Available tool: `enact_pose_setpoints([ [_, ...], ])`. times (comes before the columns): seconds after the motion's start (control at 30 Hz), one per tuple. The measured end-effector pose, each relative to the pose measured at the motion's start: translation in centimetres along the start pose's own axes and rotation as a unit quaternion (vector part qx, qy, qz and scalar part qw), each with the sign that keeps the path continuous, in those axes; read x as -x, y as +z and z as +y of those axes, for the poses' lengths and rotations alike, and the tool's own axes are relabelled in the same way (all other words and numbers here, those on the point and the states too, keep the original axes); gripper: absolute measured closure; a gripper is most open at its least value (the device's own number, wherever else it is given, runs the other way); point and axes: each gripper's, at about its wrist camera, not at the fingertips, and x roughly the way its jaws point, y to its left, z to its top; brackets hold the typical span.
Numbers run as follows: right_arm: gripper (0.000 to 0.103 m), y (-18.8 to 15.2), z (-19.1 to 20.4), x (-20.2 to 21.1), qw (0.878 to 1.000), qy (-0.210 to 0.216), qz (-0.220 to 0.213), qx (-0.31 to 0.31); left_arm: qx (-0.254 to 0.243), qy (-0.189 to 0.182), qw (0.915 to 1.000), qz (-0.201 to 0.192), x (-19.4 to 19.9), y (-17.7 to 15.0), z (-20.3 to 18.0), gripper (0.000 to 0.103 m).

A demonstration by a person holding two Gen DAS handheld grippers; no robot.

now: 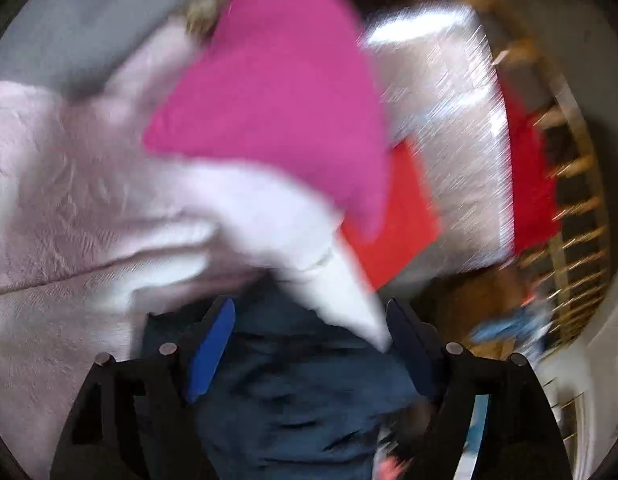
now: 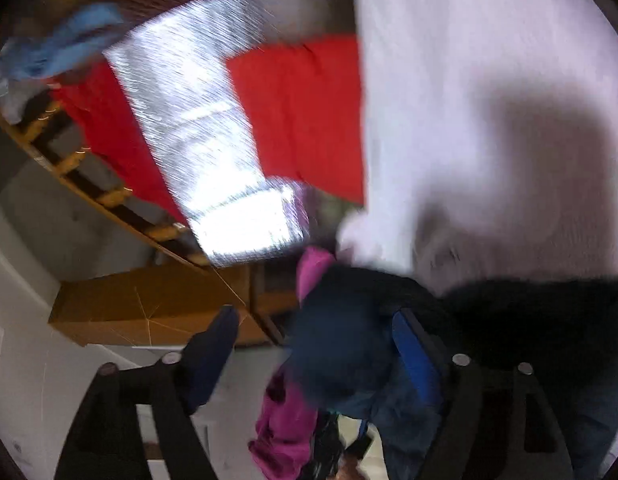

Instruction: Fold large clothes

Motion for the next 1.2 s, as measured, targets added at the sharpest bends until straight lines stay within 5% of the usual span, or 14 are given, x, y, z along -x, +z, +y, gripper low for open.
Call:
enact_pose_setpoints([
  [0.17, 0.016, -4.6, 2.8, 2.8, 0.987, -0.117, -0.005, 0.111, -0.067, 0.057, 0.9955, -0.035, 4.2, -5.0, -2.7, 0.023],
  [0.3, 0.017, -10.4, 4.5, 4.5, 0.955, -0.198, -0.012, 0.22, -0.1, 0.149, 0.9802, -0.085, 7.0, -10.9, -2.5, 0.022],
  [0.43, 0.054, -15.8, 4.8, 4.2, 0.907, -0.266, 0.002, 0.327, -0.093, 0.28, 0.9468, -0.127, 7.4, -13.9, 0.2, 0.02],
  [0.47, 0.056, -17.0, 4.2, 4.0, 0.898, -0.273, 0.017, 0.344, -0.088, 0.297, 0.9428, -0.123, 7.2, -14.1, 0.9, 0.02],
  [0.6, 0.066, -17.4, 0.3, 2.3, 0.872, -0.341, 0.064, 0.347, -0.078, 0.363, 0.9246, -0.084, 4.9, -14.3, 4.0, 0.02],
  [0.63, 0.08, -17.0, -0.3, 2.2, 0.869, -0.353, 0.063, 0.34, -0.083, 0.387, 0.916, -0.067, 4.1, -14.3, 4.7, 0.019],
  [0.67, 0.083, -16.7, -0.4, 2.5, 0.874, -0.353, 0.064, 0.327, -0.087, 0.397, 0.9115, -0.059, 3.8, -14.4, 5.1, 0.018],
  [0.77, 0.079, -16.2, 1.6, 4.0, 0.887, -0.329, 0.052, 0.32, -0.1, 0.401, 0.9078, -0.069, 4.2, -14.2, 4.2, 0.018],
  [0.83, 0.075, -16.1, 3.9, 4.7, 0.884, -0.313, 0.03, 0.347, -0.111, 0.401, 0.906, -0.078, 4.4, -14.0, 3.4, 0.018],
  [0.93, 0.011, -14.8, 6.4, 3.9, 0.881, -0.305, -0.001, 0.36, -0.115, 0.373, 0.9162, -0.088, 4.6, -14.0, 2.2, 0.018],
  [1.07, 0.01, -10.2, 7.6, -0.6, 0.849, -0.364, -0.015, 0.382, -0.138, 0.37, 0.9154, -0.079, 3.8, -14.0, 0.8, 0.018],
  [1.2, 0.016, -5.8, 5.5, -5.0, 0.848, -0.403, 0.024, 0.343, -0.149, 0.376, 0.912, -0.068, 2.7, -13.9, 0.4, 0.018],
])
